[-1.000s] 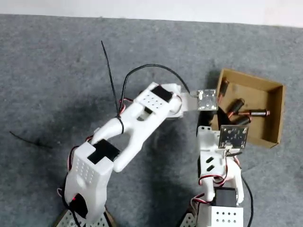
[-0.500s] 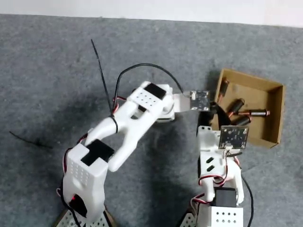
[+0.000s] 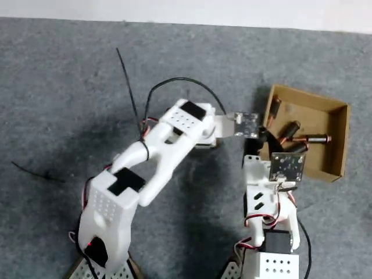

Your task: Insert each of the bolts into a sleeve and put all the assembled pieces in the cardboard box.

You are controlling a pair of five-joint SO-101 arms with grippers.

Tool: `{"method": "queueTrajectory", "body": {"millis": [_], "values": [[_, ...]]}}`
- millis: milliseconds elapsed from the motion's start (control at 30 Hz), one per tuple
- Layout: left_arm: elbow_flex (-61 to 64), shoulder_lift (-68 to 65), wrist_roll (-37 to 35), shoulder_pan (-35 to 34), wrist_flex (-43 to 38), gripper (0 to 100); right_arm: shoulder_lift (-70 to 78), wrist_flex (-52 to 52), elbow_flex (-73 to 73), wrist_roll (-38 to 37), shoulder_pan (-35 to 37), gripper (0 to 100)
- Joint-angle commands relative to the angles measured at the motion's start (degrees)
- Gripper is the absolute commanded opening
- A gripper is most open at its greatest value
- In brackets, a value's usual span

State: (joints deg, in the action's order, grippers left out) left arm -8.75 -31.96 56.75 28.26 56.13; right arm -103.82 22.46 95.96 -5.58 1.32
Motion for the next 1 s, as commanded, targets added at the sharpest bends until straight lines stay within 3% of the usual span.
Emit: {"method": "queueTrajectory", "body": {"millis": [0,533,967], "values": [[-4.4,-3.8,0.5,0.7,2.6,14,-1.5,-2.1,8.3,-0.4,0.0,0.5],[-6.5,-6.8,3.0,-0.4,9.0,14,-1.5,-2.2,8.2,0.0,-4.6,0.7],[-6.3,-7.1,3.0,-1.9,8.7,14,-1.5,2.5,8.3,-0.1,-15.1,0.7]]}}
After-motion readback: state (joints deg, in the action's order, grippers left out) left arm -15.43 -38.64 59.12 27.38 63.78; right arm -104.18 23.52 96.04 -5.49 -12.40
